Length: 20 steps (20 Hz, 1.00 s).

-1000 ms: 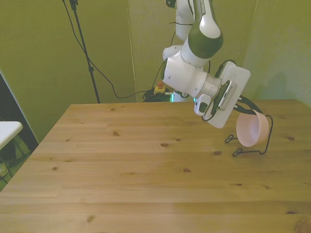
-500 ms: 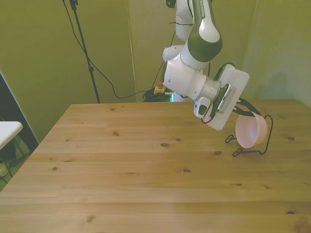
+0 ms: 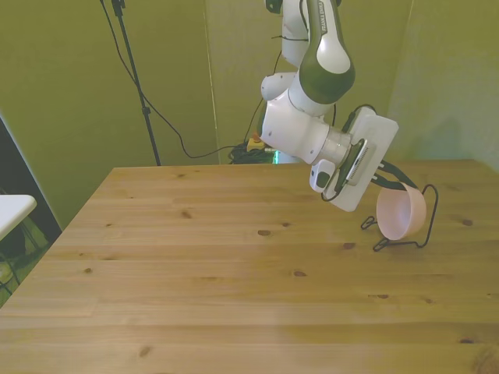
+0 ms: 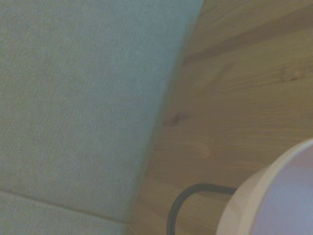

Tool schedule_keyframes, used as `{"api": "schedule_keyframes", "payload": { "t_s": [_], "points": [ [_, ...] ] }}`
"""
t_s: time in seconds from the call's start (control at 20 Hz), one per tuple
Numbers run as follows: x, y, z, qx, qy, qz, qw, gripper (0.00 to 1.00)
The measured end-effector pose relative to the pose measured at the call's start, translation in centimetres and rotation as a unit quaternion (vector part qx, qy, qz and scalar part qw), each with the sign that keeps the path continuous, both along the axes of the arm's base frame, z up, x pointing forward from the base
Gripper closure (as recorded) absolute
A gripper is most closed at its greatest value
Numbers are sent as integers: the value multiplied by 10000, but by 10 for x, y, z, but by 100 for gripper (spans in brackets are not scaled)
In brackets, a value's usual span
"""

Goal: Load the bowl

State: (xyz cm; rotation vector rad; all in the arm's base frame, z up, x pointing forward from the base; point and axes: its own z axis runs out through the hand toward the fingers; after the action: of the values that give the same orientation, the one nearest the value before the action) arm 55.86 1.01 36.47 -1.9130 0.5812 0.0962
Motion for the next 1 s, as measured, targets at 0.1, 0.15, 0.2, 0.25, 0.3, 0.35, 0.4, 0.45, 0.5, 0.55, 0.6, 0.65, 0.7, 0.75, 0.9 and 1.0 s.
{"api": "schedule_keyframes", "payload": {
  "t_s": [0.1,0.15,0.2,0.25,0.3,0.35,0.4,0.45,0.5,0.55,0.6,0.65,0.7,0.75,0.9,1.0],
  "points": [
    [0,1,0,1,2,5,10000,0],
    [0,1,0,1,2,8,10000,0],
    [0,1,0,2,2,10,10000,0],
    [0,1,0,2,1,12,10000,0],
    [0,1,0,2,0,13,10000,0],
    [0,2,0,2,-3,14,10000,0],
    [0,2,1,2,-13,14,10000,0],
    [0,1,4,2,-38,12,10000,0],
    [-1,1,9,7,-78,12,10000,0],
    [-2,-1,16,10,-137,0,9999,0],
    [-4,-4,25,9,-206,-33,9998,0],
    [-9,-9,35,1,-274,-81,9996,0],
    [-15,-16,44,-47,-313,-134,9994,0],
    [-23,-26,55,-163,-302,-191,9992,0],
    [-48,-59,82,-768,17,-451,9960,0],
    [-64,-76,96,-1206,215,-692,9901,0]
  ]
}}
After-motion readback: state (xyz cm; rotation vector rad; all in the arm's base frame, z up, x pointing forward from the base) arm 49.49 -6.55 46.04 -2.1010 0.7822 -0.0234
